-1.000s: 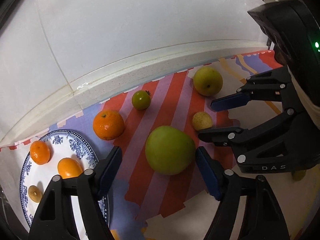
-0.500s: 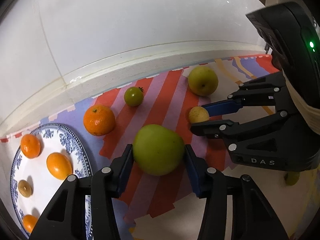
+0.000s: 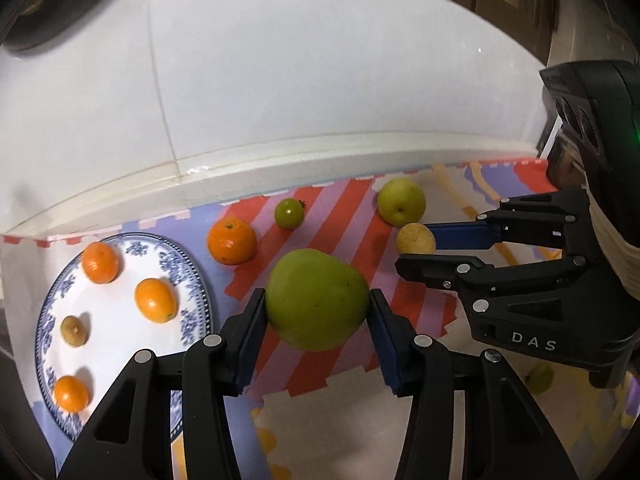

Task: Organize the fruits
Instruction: 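Grasp a large green apple with the left gripper while the right gripper grasps a small yellow pear, then carry the apple and pear over the plate and open both grippers to release them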

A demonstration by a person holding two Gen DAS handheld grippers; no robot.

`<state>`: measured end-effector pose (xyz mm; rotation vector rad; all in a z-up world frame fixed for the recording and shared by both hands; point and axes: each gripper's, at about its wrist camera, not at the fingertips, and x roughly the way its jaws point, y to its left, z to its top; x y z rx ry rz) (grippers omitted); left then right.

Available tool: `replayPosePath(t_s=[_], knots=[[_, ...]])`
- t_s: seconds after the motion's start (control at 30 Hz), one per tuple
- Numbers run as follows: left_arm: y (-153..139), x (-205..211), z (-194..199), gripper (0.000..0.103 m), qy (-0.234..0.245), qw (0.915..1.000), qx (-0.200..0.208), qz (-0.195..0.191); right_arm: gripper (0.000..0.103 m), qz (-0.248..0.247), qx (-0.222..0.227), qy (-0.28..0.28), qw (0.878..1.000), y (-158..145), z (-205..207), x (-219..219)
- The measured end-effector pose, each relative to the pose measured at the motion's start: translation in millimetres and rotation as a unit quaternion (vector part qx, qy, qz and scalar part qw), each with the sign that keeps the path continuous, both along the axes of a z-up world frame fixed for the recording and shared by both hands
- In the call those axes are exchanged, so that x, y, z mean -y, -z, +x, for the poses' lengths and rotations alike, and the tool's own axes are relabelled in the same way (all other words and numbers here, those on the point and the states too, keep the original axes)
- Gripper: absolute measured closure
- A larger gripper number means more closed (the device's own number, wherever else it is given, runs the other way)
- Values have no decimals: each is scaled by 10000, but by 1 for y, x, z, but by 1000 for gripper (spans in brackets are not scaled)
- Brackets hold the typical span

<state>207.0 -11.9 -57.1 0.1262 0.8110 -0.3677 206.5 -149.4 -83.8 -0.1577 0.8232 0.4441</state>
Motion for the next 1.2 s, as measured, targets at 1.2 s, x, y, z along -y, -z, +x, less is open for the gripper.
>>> replayPosePath(t_s=[1.2], knots=[[-56, -126, -41, 54, -1648, 9836, 668, -291, 75, 714, 585, -693, 9933, -66, -21, -115]])
